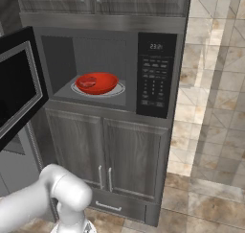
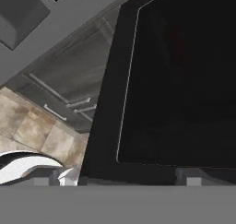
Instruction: Remove the pear from the bowl and place it on the small plate. Then place the bowl with only the steak in the microwave, close the door, and press the start button to microwave the steak.
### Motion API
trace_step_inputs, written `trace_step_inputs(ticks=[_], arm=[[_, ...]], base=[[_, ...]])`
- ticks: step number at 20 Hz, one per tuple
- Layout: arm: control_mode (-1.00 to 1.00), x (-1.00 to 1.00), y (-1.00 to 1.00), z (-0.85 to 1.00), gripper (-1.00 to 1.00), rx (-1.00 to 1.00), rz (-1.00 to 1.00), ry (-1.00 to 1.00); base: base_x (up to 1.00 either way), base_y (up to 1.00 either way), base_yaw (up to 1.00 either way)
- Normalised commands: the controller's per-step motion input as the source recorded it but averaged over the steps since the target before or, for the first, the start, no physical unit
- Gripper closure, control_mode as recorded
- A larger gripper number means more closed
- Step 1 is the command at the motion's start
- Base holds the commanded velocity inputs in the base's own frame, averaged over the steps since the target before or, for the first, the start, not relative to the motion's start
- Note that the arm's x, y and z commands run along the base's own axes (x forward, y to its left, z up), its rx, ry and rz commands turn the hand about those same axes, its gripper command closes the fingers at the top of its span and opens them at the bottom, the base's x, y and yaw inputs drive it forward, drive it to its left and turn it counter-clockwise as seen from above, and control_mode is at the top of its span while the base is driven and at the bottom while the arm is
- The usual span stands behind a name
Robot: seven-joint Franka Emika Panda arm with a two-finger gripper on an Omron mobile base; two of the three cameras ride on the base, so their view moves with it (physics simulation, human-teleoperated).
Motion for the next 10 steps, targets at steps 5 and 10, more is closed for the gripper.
trace_step_inputs(ticks=[5, 10], arm=[[-1.0, 0.55, -0.19, -0.21, -1.0, -0.07, 0.0, 0.34], [-1.0, 0.05, -0.91, 0.0, -1.0, 0.0, 0.0, 0.1]], base=[[0.0, 0.0, 0.0], [0.0, 0.0, 0.0]])
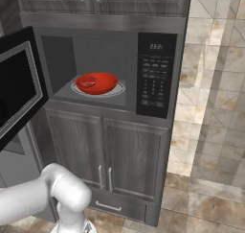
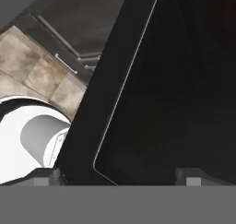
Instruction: Remove the pear from the bowl and place it on the small plate. Then place the bowl with only the steak in the microwave, close the door, and press the start button to microwave the steak.
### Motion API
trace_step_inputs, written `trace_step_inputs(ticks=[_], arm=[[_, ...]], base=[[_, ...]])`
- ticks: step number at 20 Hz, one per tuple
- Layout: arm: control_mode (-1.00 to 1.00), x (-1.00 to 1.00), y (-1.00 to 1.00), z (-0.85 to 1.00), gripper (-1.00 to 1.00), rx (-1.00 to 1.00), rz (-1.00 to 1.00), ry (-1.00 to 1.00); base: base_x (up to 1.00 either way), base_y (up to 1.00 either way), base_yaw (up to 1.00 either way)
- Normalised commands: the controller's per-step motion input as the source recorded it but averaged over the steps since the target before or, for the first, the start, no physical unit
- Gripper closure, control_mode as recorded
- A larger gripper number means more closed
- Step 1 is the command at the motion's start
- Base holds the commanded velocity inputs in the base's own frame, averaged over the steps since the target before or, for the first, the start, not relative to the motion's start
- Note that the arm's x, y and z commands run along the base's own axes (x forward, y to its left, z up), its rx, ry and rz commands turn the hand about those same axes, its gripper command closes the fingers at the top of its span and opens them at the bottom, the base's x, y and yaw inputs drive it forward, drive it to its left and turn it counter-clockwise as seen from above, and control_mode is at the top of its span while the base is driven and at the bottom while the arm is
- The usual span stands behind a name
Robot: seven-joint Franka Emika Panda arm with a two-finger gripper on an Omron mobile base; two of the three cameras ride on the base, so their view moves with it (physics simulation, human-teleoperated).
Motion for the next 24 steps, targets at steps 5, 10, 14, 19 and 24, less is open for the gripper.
trace_step_inputs(ticks=[5, 10, 14, 19, 24], arm=[[-1.0, 0.05, -1.0, 0.0, -1.0, 0.0, 0.0, 0.0], [-1.0, 0.06, -1.0, 0.0, -1.0, 0.01, 0.0, 0.0], [-1.0, 0.12, -1.0, 0.0, -1.0, 0.02, 0.0, 0.0], [-1.0, 0.36, -1.0, 0.03, -1.0, 0.04, 0.0, 0.0], [-1.0, 0.7, -0.8, 0.06, -1.0, 0.08, 0.06, 0.0]], base=[[0.0, 0.0, 0.0], [0.0, 0.0, 0.0], [0.0, 0.0, 0.0], [0.0, 0.0, 0.0], [0.0, 0.0, 0.0]])
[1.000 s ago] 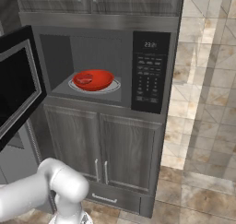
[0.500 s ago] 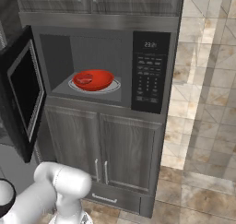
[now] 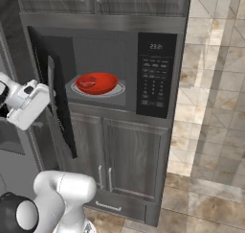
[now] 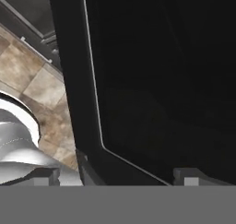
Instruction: Remove the pear from the bowl and place it on the small plate. Then place the bowl with only the steak in the microwave, close the door, and press the start button to microwave the steak.
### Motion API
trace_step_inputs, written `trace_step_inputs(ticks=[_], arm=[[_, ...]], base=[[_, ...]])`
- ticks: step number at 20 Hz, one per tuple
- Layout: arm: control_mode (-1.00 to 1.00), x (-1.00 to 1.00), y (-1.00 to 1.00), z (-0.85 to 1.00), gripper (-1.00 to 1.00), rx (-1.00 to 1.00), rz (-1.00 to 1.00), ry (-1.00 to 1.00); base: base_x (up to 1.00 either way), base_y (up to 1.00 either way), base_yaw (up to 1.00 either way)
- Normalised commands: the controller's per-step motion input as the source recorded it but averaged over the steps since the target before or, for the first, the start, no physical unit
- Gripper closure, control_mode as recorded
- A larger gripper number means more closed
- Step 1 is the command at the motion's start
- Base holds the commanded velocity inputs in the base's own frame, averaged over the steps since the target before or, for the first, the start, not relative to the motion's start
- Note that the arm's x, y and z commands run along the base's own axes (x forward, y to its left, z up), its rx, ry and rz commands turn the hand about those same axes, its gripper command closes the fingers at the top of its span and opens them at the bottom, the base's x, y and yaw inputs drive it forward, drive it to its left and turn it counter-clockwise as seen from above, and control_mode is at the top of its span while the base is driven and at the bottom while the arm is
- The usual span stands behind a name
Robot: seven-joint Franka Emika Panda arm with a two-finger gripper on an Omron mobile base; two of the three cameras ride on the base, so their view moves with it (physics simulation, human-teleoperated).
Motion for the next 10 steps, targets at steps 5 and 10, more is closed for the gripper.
trace_step_inputs(ticks=[5, 10], arm=[[-1.0, 0.76, -0.49, 0.13, -1.0, 0.05, 0.07, 0.0], [-1.0, 0.8, -0.32, 0.15, -1.0, 0.05, 0.1, 0.0]], base=[[0.0, 0.0, 0.0], [0.0, 0.0, 0.0]])
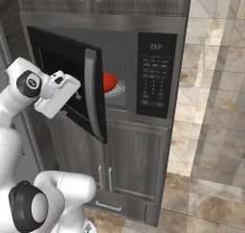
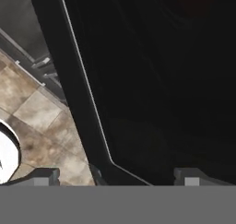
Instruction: Remove the pear from the bowl and place it on the small plate. Then place the bowl with only the steak in the microwave, close the door, and press the start button to microwave the steak.
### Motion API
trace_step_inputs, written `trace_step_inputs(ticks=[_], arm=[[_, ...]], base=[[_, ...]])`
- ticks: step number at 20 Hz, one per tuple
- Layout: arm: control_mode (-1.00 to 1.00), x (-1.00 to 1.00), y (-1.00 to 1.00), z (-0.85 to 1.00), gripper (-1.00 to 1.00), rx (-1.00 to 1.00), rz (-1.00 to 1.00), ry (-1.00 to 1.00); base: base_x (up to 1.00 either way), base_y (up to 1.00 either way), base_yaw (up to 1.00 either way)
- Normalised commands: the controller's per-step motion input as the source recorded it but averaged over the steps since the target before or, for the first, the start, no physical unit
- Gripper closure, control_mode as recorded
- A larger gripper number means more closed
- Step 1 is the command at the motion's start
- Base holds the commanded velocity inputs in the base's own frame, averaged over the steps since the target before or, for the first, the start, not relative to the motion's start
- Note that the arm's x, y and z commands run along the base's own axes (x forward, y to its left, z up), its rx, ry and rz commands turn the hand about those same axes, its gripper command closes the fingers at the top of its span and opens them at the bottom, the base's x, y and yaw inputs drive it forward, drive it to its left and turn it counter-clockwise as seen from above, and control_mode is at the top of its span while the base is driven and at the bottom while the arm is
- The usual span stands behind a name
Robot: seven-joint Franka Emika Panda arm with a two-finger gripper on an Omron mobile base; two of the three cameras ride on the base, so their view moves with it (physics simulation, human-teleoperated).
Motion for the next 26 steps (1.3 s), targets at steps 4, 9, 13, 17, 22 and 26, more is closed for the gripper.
trace_step_inputs(ticks=[4, 9, 13, 17, 22, 26], arm=[[-1.0, 0.89, -0.11, 0.03, -1.0, 0.04, 0.17, 0.0], [-1.0, 0.84, -0.16, 0.0, -1.0, 0.03, 0.16, -0.02], [-1.0, 0.78, -0.19, 0.0, -1.0, 0.02, 0.16, -0.04], [-1.0, 0.74, -0.2, 0.0, -1.0, 0.03, 0.16, -0.01], [-1.0, 0.72, -0.13, 0.0, -1.0, 0.02, 0.16, 0.0], [-1.0, 0.71, -0.08, -0.02, -1.0, 0.03, 0.16, 0.06]], base=[[0.0, 0.0, 0.0], [0.0, 0.0, 0.0], [0.0, 0.0, 0.0], [0.0, 0.0, 0.0], [0.0, 0.0, 0.0], [0.0, 0.0, 0.0]])
